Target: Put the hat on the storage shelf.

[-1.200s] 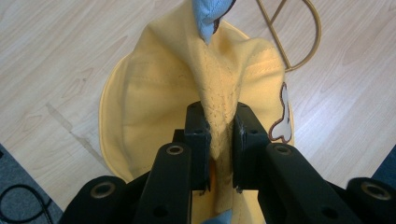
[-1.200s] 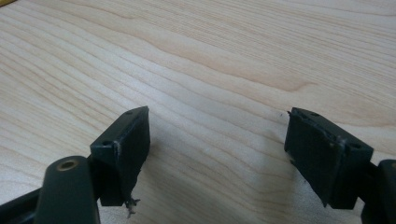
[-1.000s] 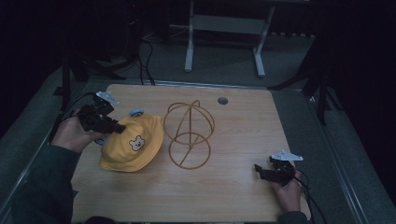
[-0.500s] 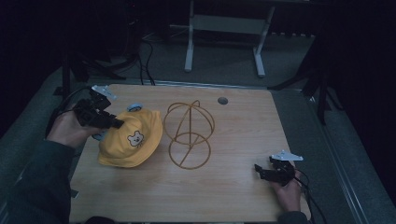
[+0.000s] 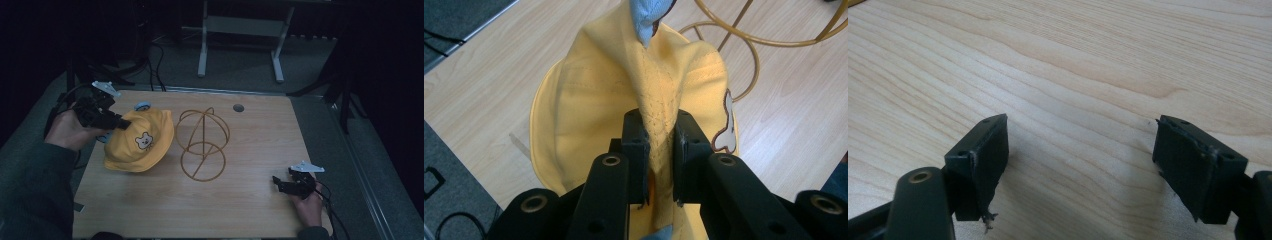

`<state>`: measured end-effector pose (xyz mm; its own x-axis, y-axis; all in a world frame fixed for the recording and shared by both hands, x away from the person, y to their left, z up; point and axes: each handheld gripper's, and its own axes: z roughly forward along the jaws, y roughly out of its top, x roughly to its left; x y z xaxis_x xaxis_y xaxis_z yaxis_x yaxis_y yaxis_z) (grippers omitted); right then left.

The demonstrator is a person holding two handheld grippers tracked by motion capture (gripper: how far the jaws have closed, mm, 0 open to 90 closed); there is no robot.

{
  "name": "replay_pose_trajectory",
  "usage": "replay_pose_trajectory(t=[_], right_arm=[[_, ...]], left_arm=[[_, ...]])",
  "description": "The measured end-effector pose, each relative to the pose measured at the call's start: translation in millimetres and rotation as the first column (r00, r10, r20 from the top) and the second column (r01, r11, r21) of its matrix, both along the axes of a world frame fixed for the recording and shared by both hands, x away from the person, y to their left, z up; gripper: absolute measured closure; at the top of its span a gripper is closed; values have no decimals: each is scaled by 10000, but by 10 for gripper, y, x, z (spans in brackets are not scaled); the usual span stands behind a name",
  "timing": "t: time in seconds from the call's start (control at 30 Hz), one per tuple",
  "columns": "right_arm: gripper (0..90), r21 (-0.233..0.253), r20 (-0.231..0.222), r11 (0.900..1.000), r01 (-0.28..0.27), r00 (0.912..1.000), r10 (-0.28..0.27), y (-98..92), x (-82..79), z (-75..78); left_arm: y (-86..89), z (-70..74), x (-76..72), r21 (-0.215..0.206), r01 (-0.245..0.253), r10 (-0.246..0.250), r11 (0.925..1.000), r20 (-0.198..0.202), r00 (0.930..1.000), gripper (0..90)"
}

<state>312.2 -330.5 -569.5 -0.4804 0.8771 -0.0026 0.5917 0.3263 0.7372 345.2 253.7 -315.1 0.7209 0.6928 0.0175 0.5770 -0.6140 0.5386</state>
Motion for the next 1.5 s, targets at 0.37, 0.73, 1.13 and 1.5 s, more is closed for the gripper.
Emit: replay_pose_trajectory(t=[0.37,0.73,1.13,1.5], right_arm=[[223,1,-1,10000,2,10000,-2,0,0,0],[223,5,-16,10000,7,10000,-7,0,-1,0],[223,-2,-3,10000,-1,10000,1,0,0,0],[223,-15,-14,10000,-11,10000,11,-1,-1,0]], left_arm=[[-41,182,48,75,112,-114,9999,225,9997,787],[-64,370,99,110,39,-45,9999,561,9984,792],[-112,475,167,-29,253,-251,9997,573,9980,795],[-108,558,152,-232,517,-502,9984,598,9969,796]])
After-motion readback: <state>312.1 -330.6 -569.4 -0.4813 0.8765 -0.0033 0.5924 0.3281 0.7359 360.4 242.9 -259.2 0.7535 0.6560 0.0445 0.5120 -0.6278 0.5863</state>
